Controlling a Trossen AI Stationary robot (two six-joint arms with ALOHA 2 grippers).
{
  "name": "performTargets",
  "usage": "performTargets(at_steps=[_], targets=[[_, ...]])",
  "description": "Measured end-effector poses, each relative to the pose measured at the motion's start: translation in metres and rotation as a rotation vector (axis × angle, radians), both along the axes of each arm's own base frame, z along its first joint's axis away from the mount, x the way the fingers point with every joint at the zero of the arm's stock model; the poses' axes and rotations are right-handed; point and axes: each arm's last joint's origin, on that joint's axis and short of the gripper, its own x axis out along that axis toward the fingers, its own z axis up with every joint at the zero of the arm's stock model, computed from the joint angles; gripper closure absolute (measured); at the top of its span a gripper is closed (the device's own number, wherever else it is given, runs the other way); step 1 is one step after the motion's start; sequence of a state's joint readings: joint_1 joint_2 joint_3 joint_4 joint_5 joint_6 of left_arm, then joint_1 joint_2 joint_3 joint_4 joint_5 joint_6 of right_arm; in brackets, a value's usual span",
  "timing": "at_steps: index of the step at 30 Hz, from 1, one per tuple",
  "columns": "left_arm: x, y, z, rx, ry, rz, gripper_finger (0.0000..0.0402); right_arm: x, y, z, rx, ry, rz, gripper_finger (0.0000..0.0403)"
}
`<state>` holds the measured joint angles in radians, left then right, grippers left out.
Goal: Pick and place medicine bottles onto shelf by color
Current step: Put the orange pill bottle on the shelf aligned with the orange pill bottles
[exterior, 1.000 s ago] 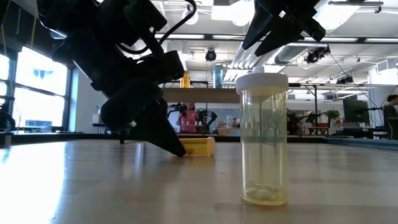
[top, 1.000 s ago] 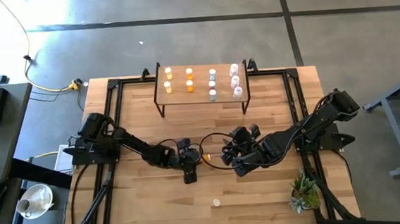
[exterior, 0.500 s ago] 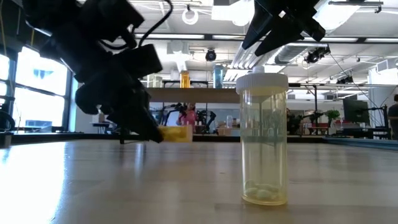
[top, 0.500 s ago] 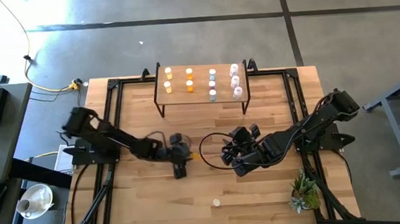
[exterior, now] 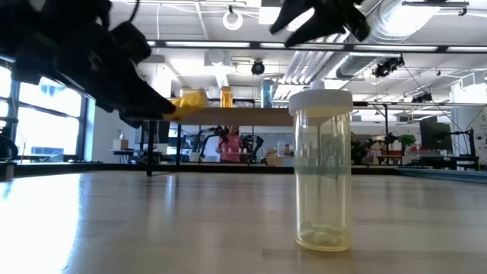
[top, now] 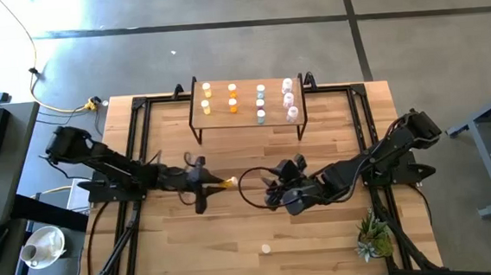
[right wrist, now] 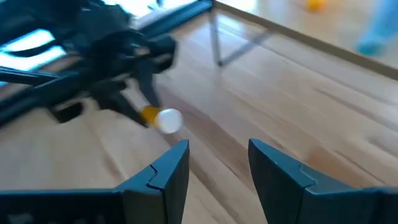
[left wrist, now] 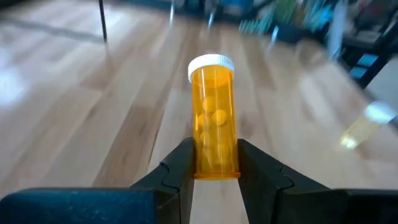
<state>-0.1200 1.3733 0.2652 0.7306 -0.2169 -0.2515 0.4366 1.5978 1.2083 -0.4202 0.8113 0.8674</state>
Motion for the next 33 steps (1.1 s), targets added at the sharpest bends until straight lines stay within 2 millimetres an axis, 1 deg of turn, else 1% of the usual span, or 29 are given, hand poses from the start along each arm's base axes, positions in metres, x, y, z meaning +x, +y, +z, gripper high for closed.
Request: performTargets(at_steps=[5, 7, 10, 13, 17, 21, 27, 33], targets=[[-0.017, 0.002, 0.002, 0.014, -0.152, -0.01, 0.0312, 0.009, 0.004, 0.011, -0.065, -0.074, 0.086, 0.0247], [-0.02, 0.002, 0.004, 0.02, -0.204, -0.022, 0.0312, 0.012, 0.004, 0.015, -0.097, -0.098, 0.11, 0.0247], [-0.025, 0.002, 0.009, 0.024, -0.289, -0.05, 0.0311, 0.018, 0.005, 0.018, -0.134, -0.13, 0.132, 0.0247], [-0.026, 0.002, 0.014, 0.029, -0.356, -0.079, 0.0311, 0.025, 0.005, 0.016, -0.163, -0.148, 0.141, 0.0247], [-0.026, 0.0, 0.019, 0.045, -0.409, -0.126, 0.0311, 0.034, 0.003, 0.015, -0.199, -0.182, 0.161, 0.0247], [-0.026, 0.0, 0.022, 0.042, -0.437, -0.154, 0.0311, 0.044, 0.003, 0.016, -0.235, -0.222, 0.221, 0.0247], [-0.027, -0.001, 0.025, 0.036, -0.473, -0.189, 0.0311, 0.059, 0.002, 0.016, -0.315, -0.304, 0.35, 0.0247], [-0.027, -0.002, 0.025, 0.035, -0.474, -0.199, 0.0311, 0.067, 0.001, 0.02, -0.405, -0.381, 0.464, 0.0247]])
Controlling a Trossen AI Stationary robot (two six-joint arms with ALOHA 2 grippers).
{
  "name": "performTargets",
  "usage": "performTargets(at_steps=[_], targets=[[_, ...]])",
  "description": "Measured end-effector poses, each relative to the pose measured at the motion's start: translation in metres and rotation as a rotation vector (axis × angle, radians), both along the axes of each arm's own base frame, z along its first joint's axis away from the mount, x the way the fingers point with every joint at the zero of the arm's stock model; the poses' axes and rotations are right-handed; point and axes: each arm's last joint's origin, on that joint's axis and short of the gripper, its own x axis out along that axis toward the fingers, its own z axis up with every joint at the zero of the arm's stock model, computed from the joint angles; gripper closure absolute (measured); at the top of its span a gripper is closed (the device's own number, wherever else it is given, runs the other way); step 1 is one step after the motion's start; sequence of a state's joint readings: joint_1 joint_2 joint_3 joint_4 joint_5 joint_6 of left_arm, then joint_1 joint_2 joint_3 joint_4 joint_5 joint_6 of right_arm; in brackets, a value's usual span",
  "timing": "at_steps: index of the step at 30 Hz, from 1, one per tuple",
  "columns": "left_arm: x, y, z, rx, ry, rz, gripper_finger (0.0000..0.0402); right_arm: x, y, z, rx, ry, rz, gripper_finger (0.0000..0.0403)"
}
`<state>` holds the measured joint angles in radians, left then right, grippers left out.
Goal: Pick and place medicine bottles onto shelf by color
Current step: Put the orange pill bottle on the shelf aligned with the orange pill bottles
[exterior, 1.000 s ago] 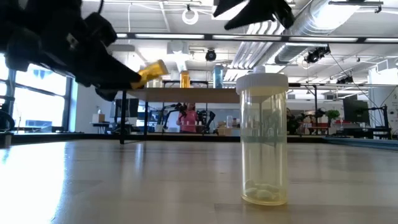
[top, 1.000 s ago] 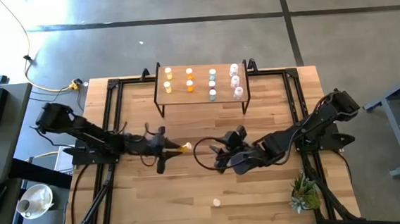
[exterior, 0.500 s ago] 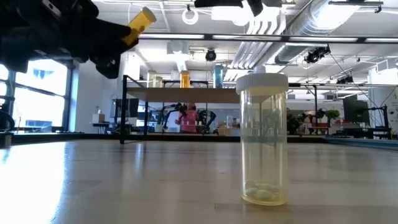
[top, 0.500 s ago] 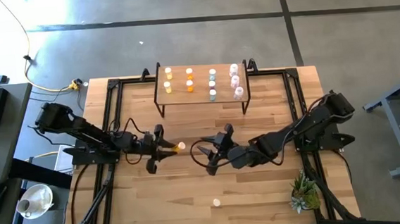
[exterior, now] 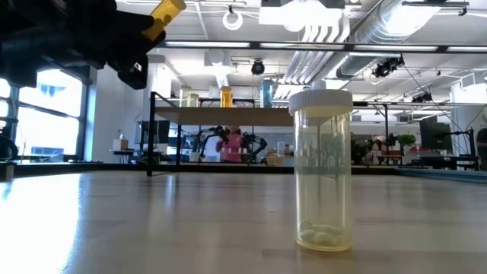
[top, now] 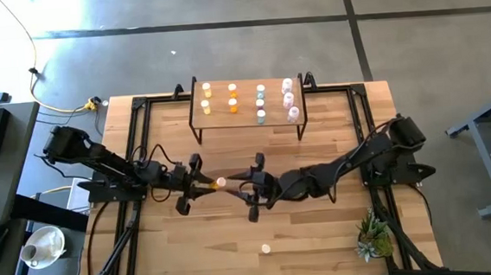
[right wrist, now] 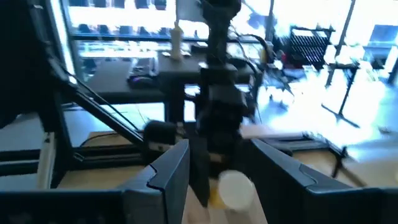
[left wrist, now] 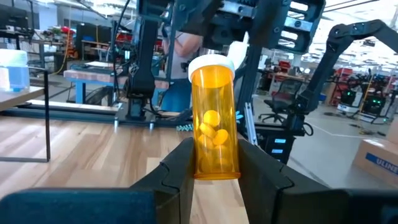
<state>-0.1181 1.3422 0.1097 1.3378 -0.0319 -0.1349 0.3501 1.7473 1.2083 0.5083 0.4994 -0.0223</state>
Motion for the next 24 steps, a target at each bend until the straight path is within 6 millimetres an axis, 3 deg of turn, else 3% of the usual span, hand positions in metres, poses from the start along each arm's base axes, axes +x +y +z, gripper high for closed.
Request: performTargets(at_steps=[7, 24], targets=[[0.0, -0.001, 0.0, 0.018, -0.004, -0.031, 0.0311, 0.011, -0.009, -0.004, -0.071, -0.053, 0.146, 0.0247], [-0.001, -0.002, 0.008, 0.015, -0.083, -0.056, 0.0311, 0.018, -0.028, -0.016, -0.026, 0.036, 0.167, 0.0247]])
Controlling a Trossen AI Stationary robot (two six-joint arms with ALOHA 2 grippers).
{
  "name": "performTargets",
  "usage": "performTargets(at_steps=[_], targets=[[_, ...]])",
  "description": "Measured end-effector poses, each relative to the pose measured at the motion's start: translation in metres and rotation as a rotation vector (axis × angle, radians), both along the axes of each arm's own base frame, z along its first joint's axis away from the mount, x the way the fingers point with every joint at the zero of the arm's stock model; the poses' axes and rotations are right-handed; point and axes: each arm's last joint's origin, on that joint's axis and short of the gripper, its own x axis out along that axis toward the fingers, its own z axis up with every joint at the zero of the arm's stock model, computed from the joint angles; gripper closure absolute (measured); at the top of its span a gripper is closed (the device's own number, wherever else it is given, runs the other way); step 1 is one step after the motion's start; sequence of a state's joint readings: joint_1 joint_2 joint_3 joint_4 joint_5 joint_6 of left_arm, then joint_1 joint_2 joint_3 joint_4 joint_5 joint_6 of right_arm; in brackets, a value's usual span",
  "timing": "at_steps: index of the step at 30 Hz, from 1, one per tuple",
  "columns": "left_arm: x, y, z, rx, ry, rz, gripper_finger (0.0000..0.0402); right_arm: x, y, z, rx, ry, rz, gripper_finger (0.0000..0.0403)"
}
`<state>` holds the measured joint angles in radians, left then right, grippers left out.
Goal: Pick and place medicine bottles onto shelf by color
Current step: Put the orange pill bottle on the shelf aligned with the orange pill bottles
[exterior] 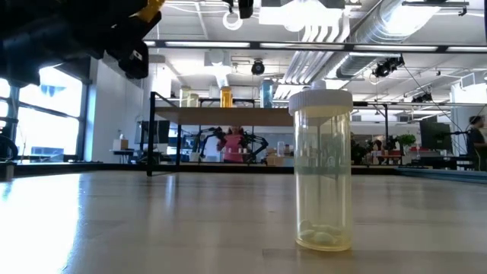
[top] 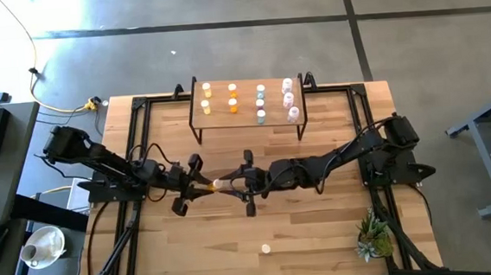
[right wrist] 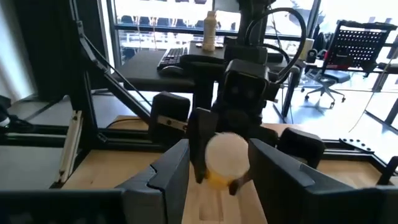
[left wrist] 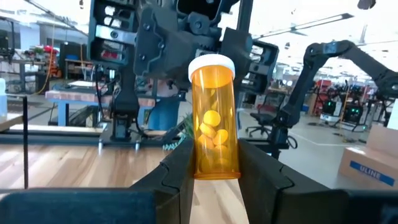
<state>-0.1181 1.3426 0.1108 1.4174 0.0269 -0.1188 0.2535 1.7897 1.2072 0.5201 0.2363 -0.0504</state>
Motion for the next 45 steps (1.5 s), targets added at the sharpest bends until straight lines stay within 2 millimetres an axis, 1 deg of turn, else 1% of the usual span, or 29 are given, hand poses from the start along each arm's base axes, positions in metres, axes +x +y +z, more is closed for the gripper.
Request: performTargets(at_steps=[9, 15, 22, 26, 29, 37, 45], targets=[[0.007, -0.001, 0.008, -0.001, -0.034, -0.013, 0.0311, 0.002, -0.009, 0.003, 0.007, -0.023, -0.011, 0.0247], [0.008, -0.001, 0.01, 0.022, -0.047, -0.009, 0.0311, 0.002, -0.01, 0.003, 0.008, -0.022, -0.01, 0.0247], [0.02, -0.003, 0.017, 0.047, -0.026, -0.003, 0.0311, 0.002, -0.01, 0.003, 0.006, -0.025, -0.013, 0.0247], [0.022, -0.003, 0.017, 0.068, -0.019, 0.005, 0.0311, 0.002, -0.01, 0.003, 0.007, -0.024, -0.014, 0.0247], [0.022, -0.002, 0.017, 0.067, -0.017, 0.015, 0.0311, 0.002, -0.01, 0.003, 0.006, -0.022, -0.015, 0.0256], [0.022, -0.002, 0.016, 0.066, -0.002, 0.028, 0.0311, 0.002, -0.01, 0.002, 0.01, -0.013, -0.017, 0.0301], [0.022, -0.002, 0.015, 0.063, 0.005, 0.051, 0.0311, 0.002, -0.01, 0.0, 0.035, 0.0, -0.023, 0.0304]])
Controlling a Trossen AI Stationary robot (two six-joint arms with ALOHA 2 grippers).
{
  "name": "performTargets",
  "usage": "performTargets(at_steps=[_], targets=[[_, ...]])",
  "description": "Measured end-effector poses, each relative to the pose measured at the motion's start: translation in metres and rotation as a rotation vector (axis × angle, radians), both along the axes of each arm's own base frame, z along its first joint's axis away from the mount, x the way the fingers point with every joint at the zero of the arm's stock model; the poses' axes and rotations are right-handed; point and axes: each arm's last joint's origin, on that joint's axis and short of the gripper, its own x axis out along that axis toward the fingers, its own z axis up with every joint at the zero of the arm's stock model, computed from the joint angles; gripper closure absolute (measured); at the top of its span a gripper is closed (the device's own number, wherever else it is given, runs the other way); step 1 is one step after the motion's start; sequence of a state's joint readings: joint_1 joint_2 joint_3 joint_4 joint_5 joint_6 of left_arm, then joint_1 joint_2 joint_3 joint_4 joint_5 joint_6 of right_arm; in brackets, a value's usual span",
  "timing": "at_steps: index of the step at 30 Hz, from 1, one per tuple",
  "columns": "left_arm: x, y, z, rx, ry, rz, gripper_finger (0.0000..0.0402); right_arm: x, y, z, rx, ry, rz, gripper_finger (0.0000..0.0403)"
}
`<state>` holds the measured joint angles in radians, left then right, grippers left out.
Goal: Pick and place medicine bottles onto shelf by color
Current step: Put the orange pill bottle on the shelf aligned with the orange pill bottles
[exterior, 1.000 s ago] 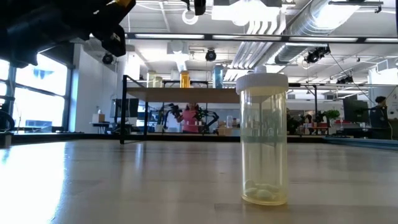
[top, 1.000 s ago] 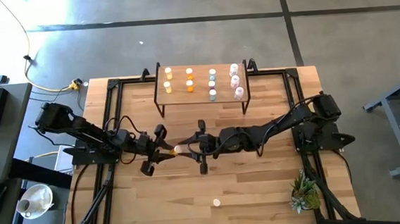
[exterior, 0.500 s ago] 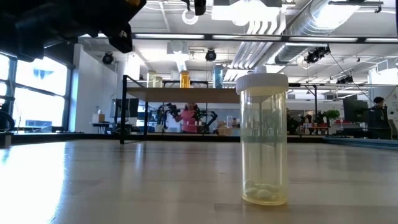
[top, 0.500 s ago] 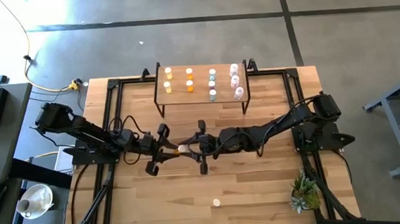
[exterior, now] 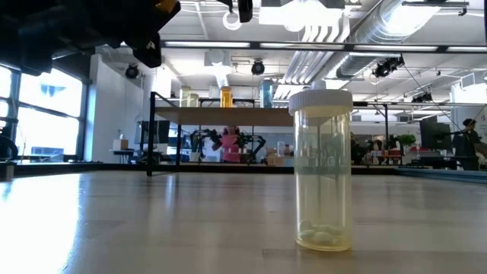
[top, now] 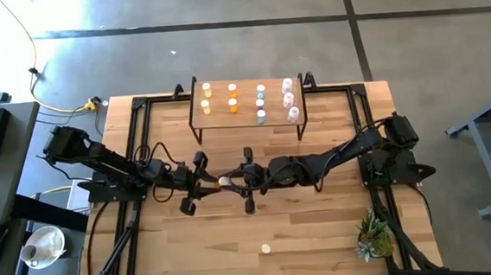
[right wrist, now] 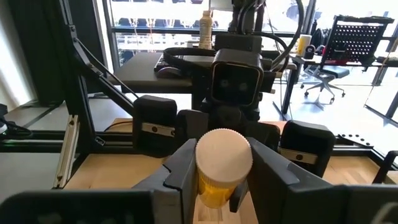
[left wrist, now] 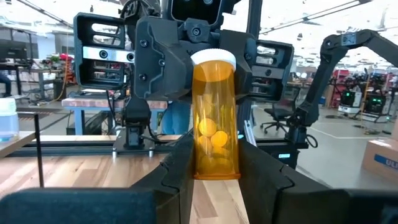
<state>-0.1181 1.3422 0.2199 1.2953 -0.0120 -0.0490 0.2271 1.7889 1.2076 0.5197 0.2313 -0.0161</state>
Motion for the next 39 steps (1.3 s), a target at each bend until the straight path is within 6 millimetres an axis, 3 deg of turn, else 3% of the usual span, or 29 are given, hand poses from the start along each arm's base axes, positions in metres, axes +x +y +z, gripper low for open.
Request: performTargets(at_steps=[4, 16, 27, 39], targets=[[0.0, 0.0, -0.001, 0.0, 0.006, 0.016, 0.0295, 0.0, 0.0, -0.001, 0.011, 0.006, -0.004, 0.0304], [-0.001, 0.001, -0.01, 0.026, 0.087, 0.032, 0.0189, -0.001, -0.002, -0.001, -0.017, 0.028, -0.059, 0.0304], [-0.025, 0.007, -0.001, 0.034, 0.04, 0.158, 0.0186, -0.012, -0.011, 0.017, -0.067, 0.035, -0.203, 0.0304], [-0.038, 0.01, -0.004, 0.032, 0.056, 0.192, 0.0186, -0.018, -0.052, 0.042, -0.055, -0.033, -0.507, 0.0304]])
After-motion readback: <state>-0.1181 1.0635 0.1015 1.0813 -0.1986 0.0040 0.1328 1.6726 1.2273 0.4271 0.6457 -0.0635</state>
